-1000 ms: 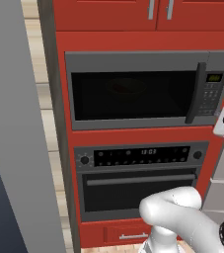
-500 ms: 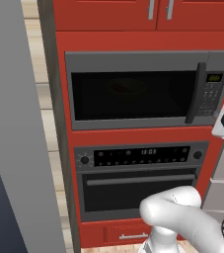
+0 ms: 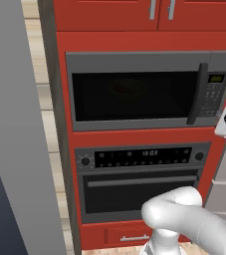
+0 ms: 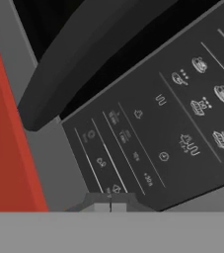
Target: Place the bowl containing the carrot and potato in the microwave. Close the microwave door and press the start button to microwave the meal.
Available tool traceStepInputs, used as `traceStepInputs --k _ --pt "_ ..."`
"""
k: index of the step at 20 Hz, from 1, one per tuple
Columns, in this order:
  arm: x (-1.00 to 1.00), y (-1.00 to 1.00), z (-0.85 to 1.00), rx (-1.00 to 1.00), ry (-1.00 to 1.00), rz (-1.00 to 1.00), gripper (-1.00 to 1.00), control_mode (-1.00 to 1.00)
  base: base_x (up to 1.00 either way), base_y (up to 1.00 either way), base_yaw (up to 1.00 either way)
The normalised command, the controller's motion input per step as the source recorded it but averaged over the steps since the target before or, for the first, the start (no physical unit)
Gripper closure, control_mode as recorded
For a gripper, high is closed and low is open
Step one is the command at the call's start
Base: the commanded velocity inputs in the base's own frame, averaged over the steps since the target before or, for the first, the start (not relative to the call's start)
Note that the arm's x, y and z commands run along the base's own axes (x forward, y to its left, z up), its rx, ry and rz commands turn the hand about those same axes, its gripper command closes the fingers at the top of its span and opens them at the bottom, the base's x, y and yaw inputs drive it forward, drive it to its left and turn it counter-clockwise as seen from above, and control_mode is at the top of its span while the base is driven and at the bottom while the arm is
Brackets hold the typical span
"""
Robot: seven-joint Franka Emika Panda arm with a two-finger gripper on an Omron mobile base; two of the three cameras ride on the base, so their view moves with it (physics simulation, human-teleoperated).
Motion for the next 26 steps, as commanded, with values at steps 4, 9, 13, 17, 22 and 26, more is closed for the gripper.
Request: traceStepInputs --k 4,9,13,17,22,26 --pt "0.06 0.00 -0.15 0.00 -0.05 0.00 1.00 -1.00 0.00 0.00 0.00" --pt "0.00 0.02 -0.07 0.00 -0.07 0.00 1.00 -1.00 0.00 0.00 0.00" --pt "0.00 0.07 0.00 0.00 -0.04 -0.01 1.00 -1.00 0.00 0.00 0.00" --pt "0.00 0.11 0.01 0.00 -0.01 -0.04 1.00 -1.00 0.00 0.00 0.00" --pt "0.02 0.03 0.02 0.00 0.00 -0.06 1.00 -1.00 0.00 0.00 0.00" --pt "0.16 0.00 0.02 0.00 0.00 -0.08 1.00 -1.00 0.00 0.00 0.00"
